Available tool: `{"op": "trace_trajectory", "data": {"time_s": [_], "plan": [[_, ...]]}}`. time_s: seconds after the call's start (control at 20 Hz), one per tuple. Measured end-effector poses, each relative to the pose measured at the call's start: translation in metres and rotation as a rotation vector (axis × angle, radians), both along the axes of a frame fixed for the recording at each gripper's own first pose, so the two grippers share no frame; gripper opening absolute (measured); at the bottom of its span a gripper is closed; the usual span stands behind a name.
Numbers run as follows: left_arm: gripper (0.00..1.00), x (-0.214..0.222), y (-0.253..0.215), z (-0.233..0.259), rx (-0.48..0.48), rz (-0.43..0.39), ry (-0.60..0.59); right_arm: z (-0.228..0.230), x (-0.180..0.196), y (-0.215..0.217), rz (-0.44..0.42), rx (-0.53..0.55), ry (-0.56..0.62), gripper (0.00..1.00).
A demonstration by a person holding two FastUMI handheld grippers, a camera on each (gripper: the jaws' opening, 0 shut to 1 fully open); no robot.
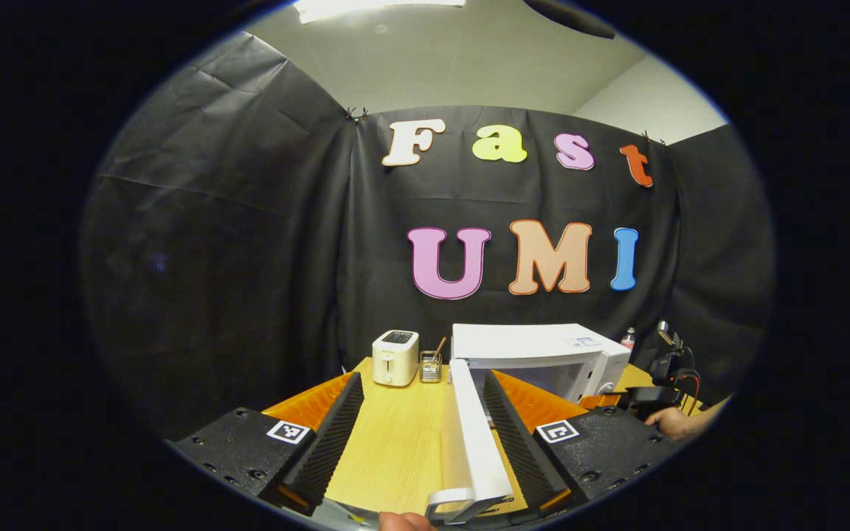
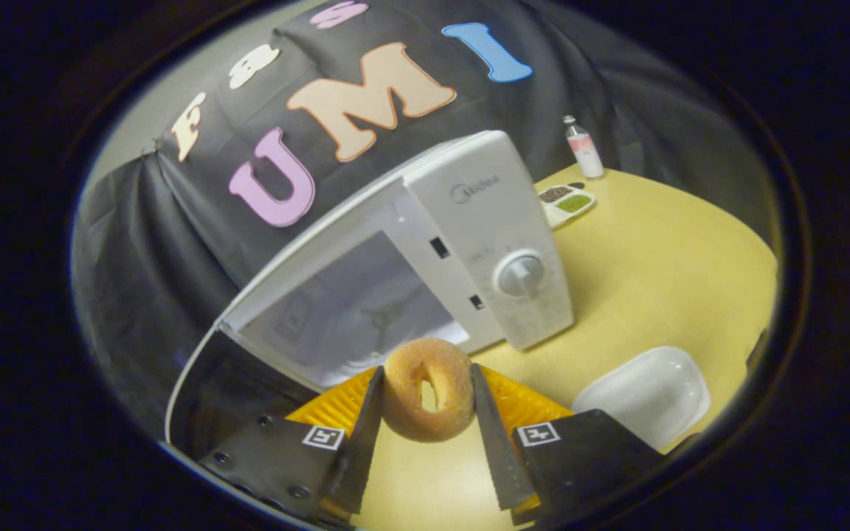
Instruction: Open the microwave oven with the left hand, put the food in, and close the microwave oven.
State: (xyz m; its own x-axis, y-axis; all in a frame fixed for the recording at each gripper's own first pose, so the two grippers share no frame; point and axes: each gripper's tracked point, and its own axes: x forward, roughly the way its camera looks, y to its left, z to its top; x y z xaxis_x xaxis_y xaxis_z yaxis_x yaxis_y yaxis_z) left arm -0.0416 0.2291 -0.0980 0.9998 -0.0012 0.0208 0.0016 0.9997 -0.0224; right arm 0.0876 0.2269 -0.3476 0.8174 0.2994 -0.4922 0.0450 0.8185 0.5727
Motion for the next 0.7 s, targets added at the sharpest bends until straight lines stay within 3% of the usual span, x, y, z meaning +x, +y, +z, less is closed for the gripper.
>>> {"op": "trace_trajectory", "data": {"time_s": [0.4,0.65,0.7], "plan": [[0.96,-0.018,0.01,-0.019,0.056,0.015,0.084,-0.011,0.049,0.08,-0.09,0.197,0.041,0.63],[0.96,-0.018,0.016,-0.029,0.051,0.023,0.132,-0.03,0.085,0.1,-0.185,0.175,0.008,0.63],[0.96,-0.017,0.016,-0.029,0.05,0.024,0.135,-0.035,0.089,0.105,-0.196,0.177,0.018,0.69]]}}
